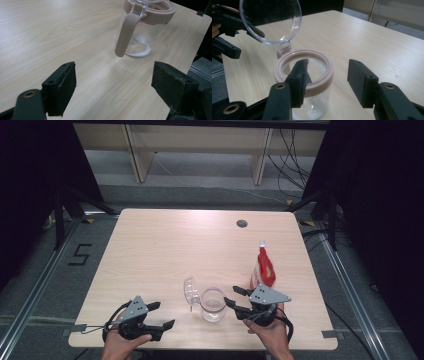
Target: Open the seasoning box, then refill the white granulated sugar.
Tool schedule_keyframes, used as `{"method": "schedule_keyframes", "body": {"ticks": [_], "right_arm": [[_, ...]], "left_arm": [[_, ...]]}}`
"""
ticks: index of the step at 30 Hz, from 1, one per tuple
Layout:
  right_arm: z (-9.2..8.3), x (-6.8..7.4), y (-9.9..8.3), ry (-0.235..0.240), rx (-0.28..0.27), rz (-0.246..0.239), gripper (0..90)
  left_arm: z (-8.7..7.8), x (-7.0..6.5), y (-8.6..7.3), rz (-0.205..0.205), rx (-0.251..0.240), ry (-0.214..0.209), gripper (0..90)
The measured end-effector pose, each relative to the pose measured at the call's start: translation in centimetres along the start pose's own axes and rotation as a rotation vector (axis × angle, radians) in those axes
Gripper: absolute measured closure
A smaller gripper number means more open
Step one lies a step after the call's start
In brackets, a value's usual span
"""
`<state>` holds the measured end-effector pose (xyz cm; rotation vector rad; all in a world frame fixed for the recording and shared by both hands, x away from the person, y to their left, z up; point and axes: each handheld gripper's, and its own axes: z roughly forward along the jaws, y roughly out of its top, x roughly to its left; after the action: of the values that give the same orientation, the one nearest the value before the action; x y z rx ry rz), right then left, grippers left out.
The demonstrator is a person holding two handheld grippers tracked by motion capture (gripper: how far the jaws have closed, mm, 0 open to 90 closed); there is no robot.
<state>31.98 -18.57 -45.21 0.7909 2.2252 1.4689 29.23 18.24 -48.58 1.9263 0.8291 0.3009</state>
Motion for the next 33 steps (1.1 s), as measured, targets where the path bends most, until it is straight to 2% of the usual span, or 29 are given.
{"method": "schedule_keyframes", "body": {"ticks": [1, 3, 4, 5, 6, 7, 8, 9, 11, 12, 13, 15, 17, 18, 19, 21, 22, 23, 24, 27, 30, 31, 32, 33], "right_arm": [[-0.1, -0.1, -0.1, -0.001, -0.002, -0.019, 48.7], [-0.3, -0.1, -0.4, -0.005, 0.007, -0.015, 47.9], [-0.4, 0.0, -0.5, -0.021, 0.0, -0.015, 47.6], [-0.5, -0.1, -0.6, 0.001, 0.006, -0.011, 47.1], [-0.8, 0.1, -0.7, -0.012, 0.028, 0.017, 46.6], [-0.8, -0.1, -0.8, -0.003, 0.018, -0.009, 46.1], [-0.8, -0.2, -0.9, -0.006, 0.007, -0.019, 45.6], [-1.0, -0.1, -1.0, -0.002, 0.02, -0.006, 45.3], [-1.2, -0.1, -1.1, -0.013, 0.008, 0.0, 45.3], [-1.4, 0.0, -1.2, -0.015, 0.011, 0.0, 45.1], [-1.5, -0.2, -1.2, -0.027, 0.005, -0.02, 45.0], [-2.1, -0.1, -1.4, -0.039, 0.019, -0.01, 44.7], [-2.3, -0.1, -1.5, -0.048, 0.012, -0.005, 44.8], [-2.7, -0.1, -1.6, -0.052, 0.018, -0.009, 44.7], [-3.3, -0.1, -1.9, -0.07, 0.018, 0.014, 44.6], [-3.9, -0.2, -2.3, -0.077, 0.012, 0.018, 44.6], [-4.3, -0.3, -2.5, -0.097, 0.02, 0.008, 44.6], [-4.5, -0.3, -2.6, -0.098, 0.024, 0.026, 44.6], [-4.5, -0.3, -2.6, -0.098, 0.024, 0.026, 44.7], [-5.6, -0.2, -3.4, -0.117, 0.039, 0.064, 44.6], [-6.0, -0.3, -3.7, -0.122, 0.042, 0.071, 44.5], [-6.4, -0.7, -4.0, -0.14, 0.035, 0.048, 44.4], [-6.4, -0.7, -4.0, -0.14, 0.035, 0.048, 44.4], [-6.9, -0.5, -4.2, -0.171, 0.058, 0.104, 44.1]], "left_arm": [[0.0, 0.0, 0.0, 0.0, 0.0, -0.001, 18.8], [0.1, -0.1, 0.0, -0.01, -0.013, -0.005, 18.7], [0.1, 0.0, 0.0, 0.005, -0.003, -0.003, 18.7], [0.1, -0.1, 0.0, 0.0, -0.004, -0.004, 18.7], [0.1, -0.1, 0.0, 0.0, -0.004, -0.004, 18.7], [0.1, -0.3, -0.1, -0.02, 0.005, 0.006, 18.7], [0.1, -0.3, -0.1, -0.02, 0.005, 0.006, 18.7], [0.1, -0.3, -0.2, -0.012, 0.008, 0.0, 18.7], [0.2, -0.3, -0.2, -0.009, 0.009, 0.001, 18.6], [0.2, -0.4, -0.3, -0.01, 0.009, -0.001, 18.4], [0.2, -0.4, -0.2, 0.0, 0.012, 0.001, 18.4], [0.3, -0.4, -0.3, 0.003, 0.015, 0.005, 18.4], [0.2, -0.5, -0.3, 0.002, 0.016, 0.006, 18.4], [0.3, -0.4, -0.4, 0.017, 0.009, -0.003, 18.4], [0.4, -0.4, -0.4, 0.013, 0.002, -0.005, 18.4], [0.3, -0.4, -0.4, 0.019, 0.013, 0.0, 18.3], [0.3, -0.4, -0.4, 0.02, 0.012, -0.002, 18.3], [0.3, -0.4, -0.4, 0.02, 0.012, -0.002, 18.3], [0.3, -0.5, -0.5, 0.002, 0.018, 0.001, 18.3], [0.4, -0.4, -0.5, 0.007, 0.018, 0.0, 18.3], [0.4, -0.5, -0.5, 0.002, 0.02, 0.0, 18.3], [0.5, -0.6, -0.6, 0.004, 0.017, -0.001, 18.2], [0.5, -0.6, -0.6, 0.004, 0.017, -0.001, 18.2], [0.6, -0.7, -0.6, 0.0, 0.016, -0.011, 18.2]]}}
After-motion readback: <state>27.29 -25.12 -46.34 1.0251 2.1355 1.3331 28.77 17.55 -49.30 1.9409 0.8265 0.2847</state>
